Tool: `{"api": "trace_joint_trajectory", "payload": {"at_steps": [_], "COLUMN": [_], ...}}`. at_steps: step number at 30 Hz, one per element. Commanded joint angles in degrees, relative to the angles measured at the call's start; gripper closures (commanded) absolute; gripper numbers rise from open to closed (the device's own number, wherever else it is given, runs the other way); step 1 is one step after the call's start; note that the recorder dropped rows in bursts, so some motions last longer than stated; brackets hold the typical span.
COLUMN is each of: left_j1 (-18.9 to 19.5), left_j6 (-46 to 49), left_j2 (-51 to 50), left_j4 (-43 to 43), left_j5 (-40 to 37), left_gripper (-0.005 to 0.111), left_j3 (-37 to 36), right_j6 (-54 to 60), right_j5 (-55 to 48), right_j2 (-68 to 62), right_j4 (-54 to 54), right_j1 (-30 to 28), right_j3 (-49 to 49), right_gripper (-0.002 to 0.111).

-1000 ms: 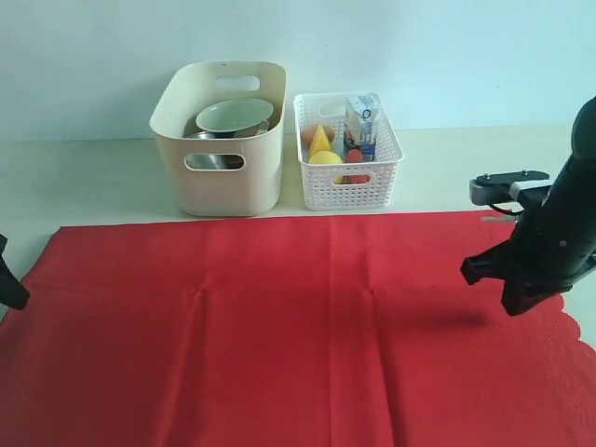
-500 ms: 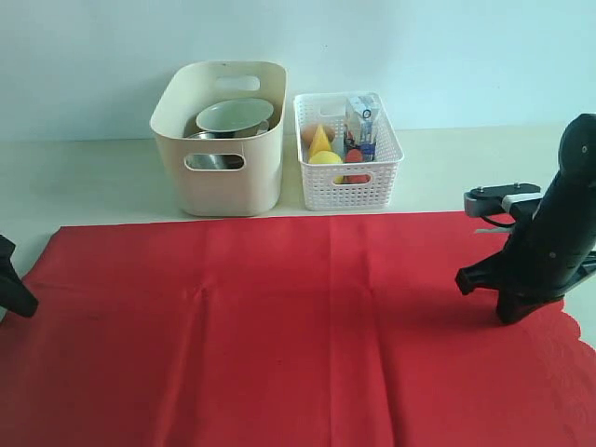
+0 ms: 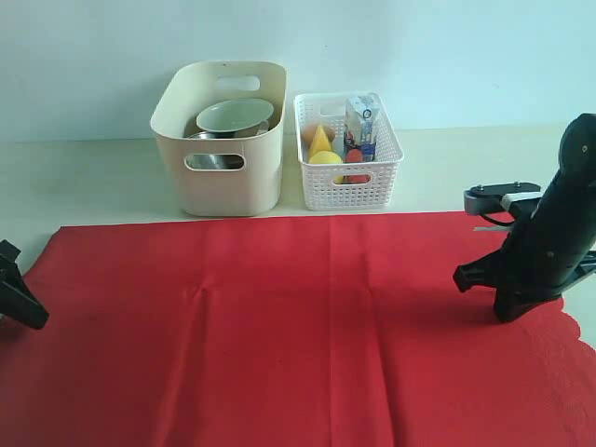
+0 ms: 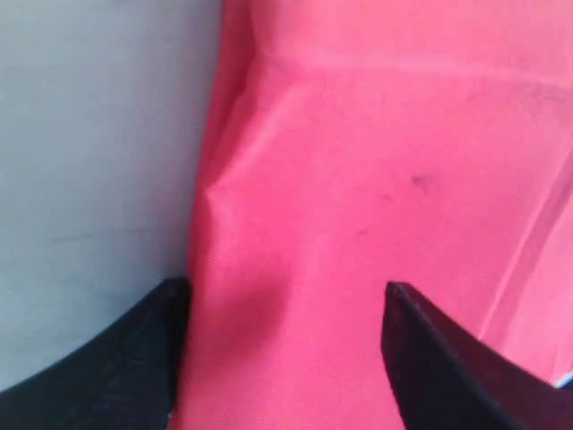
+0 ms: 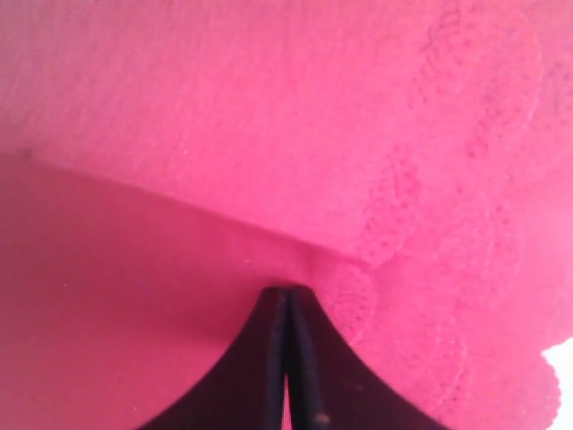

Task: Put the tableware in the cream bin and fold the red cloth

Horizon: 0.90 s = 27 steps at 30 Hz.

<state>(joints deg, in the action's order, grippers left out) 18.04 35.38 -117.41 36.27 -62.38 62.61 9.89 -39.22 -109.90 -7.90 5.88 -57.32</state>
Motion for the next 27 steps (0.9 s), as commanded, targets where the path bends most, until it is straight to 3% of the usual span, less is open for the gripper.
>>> {"api": "trace_joint_trajectory", "payload": {"at_steps": [1,14,17,22,27], "left_j1": [-0.2,-6.7,-6.7,-6.7,-6.6], "left_j6": [0.2,6.4,8.4,8.4,8.3], "left_j2": [-2.4,-7.1,-7.1,-6.2,-3.3], "left_j4": [-1.9,3.5,7.8,8.2,7.8], "left_j5": [-0.9,-7.6,-7.6,-7.6,-7.6], "left_gripper": [0.045,0.046,0.061,0.106,0.107], "left_j3": [-0.4,2.0,3.7,4.9,4.9], "right_j6": [0.4,0.4,0.4,0.4,0.4], "right_j5": [1.6,1.3,1.3,1.2,1.2], "right_j2": [-0.2,-0.2,-0.2,-0.2,-0.2], "right_j4": [-1.1,-1.2,-1.2,-1.2,-3.0], "right_j1": [-0.5,-0.5,-0.5,-0.5,-0.5], "right_j3": [-0.2,-0.2,-0.2,-0.2,-0.2], "right_gripper": [0.108,0.108,0.108,0.108,0.108]}}
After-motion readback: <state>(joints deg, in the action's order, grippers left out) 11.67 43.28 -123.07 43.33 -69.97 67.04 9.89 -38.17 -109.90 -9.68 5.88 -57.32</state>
